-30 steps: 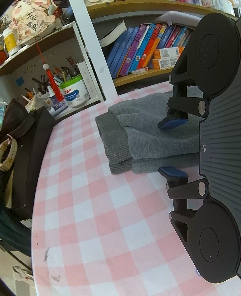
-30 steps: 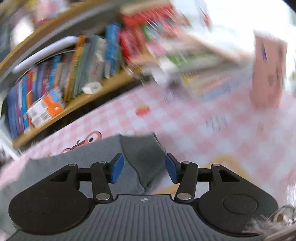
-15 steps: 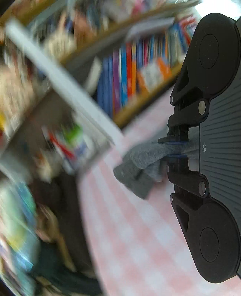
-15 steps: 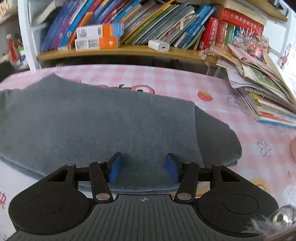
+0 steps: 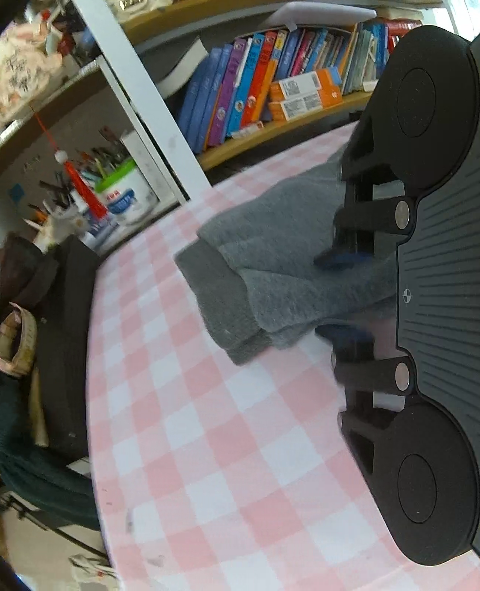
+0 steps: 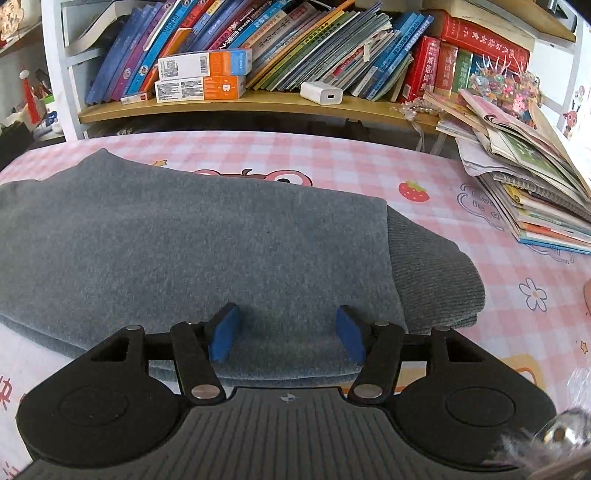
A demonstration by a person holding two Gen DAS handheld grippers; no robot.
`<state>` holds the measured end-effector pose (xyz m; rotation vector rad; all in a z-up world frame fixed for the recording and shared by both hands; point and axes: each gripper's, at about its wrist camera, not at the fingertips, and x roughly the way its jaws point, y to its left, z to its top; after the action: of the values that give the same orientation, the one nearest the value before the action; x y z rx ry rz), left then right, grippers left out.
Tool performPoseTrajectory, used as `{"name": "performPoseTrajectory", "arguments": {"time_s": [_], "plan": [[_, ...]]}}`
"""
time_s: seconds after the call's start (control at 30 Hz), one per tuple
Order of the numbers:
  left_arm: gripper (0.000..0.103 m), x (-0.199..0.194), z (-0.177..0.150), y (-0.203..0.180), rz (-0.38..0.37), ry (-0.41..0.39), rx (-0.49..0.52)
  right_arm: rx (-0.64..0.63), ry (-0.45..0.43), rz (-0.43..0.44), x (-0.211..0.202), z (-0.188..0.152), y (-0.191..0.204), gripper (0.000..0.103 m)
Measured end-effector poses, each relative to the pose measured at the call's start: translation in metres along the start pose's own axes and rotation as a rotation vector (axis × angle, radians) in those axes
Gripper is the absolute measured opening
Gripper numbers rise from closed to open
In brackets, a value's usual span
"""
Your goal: Fold clothes
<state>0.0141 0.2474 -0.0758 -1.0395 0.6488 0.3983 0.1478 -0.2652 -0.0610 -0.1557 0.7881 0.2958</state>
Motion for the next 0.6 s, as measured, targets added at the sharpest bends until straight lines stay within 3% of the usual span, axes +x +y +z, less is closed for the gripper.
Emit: {"name": "performPoseTrajectory", "arguments": {"time_s": [0.17,0.27,0.33,0.43,0.5,0.6], "plan": [[0.036,0.005,0.001,0.0,-0.025,-0.001,-0.012,-0.01,-0.002,-0.016,-0.001,0.0,0.003,0.057],[0.027,0.011,0.004,-0.002,-0.03,0.008,-0.014,-0.021,0.0,-0.033,-0.001,0.001,0.006,0.058],[0.016,0.015,0.005,0.002,-0.041,0.018,-0.045,-0.026,0.002,-0.047,-0.001,0.001,0.009,0.06],[0.01,0.016,0.008,0.009,-0.059,0.035,-0.093,-0.029,0.012,-0.078,-0.001,0.003,0.014,0.062],[0.009,0.004,0.009,-0.008,-0.067,0.0,0.017,-0.022,0.024,-0.103,-0.001,0.005,0.017,0.062],[0.01,-0.03,0.002,-0.046,-0.181,-0.079,0.272,-0.033,0.045,-0.153,0.0,0.009,0.026,0.062]]}}
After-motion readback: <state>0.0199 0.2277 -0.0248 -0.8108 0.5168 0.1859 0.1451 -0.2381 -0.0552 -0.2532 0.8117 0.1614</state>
